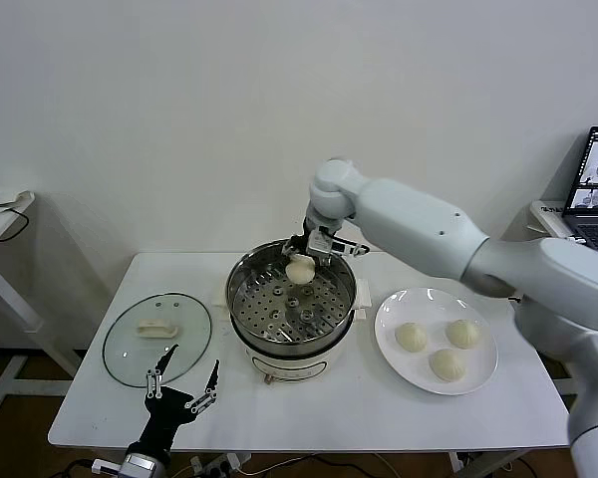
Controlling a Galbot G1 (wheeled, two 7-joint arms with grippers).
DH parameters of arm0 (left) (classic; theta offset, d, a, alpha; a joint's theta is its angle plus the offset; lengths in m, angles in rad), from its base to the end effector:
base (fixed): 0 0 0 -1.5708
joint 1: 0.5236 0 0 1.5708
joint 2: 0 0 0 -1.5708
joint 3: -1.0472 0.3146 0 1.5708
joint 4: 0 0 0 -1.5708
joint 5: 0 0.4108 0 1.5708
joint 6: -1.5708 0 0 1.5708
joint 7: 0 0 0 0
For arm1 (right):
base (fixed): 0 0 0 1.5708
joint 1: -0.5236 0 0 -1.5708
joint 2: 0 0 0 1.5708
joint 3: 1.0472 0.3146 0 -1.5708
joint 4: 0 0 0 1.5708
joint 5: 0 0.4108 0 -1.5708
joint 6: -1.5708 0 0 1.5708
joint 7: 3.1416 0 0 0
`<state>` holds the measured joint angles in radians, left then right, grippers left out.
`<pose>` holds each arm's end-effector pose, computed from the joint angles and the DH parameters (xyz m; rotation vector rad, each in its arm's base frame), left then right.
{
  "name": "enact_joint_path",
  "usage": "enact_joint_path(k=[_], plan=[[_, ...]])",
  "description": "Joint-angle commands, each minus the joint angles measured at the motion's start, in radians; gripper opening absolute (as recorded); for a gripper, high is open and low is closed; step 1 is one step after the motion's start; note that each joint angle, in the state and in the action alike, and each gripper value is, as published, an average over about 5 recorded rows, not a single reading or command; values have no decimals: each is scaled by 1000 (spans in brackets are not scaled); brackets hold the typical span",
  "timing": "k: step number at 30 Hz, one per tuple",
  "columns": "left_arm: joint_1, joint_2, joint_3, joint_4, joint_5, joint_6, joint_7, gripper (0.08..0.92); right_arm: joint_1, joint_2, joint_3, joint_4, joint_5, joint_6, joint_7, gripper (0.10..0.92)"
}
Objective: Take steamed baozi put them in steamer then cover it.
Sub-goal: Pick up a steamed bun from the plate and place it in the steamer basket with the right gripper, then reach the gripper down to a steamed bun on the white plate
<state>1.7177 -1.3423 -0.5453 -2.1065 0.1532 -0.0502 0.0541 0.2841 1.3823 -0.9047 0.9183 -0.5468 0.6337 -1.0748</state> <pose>0.2143 0.0312 -0.2982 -0.2803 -2.9998 -0.5294 0.6080 0.2117 -0.1008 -1.9032 0.4272 -2.3853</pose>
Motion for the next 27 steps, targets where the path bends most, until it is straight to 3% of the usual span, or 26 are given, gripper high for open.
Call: enact_joint_path(k=[1,6,13,19,24,27], plan=[[-1,-2,-3,1,-1,-1,0,823,-47,84,25,-113,-79,30,23,722],[-1,-4,-3,0,-1,-2,0,823,-50,86,39,-113,-100,37,37,811],[1,-7,-8,-3,-1,-2,-1,823,12,-18,39,57,-10,12,-27,822],[-4,-8,3,-1,0,1,-1,823,141,-226,-12,254,334,-162,-173,823],[-6,-8,13,-4,2,1,-1,823,261,-410,-121,297,687,-499,-199,823],[-4,-5,14,-3,3,-1,-1,823,283,-505,-184,278,805,-655,-195,823]])
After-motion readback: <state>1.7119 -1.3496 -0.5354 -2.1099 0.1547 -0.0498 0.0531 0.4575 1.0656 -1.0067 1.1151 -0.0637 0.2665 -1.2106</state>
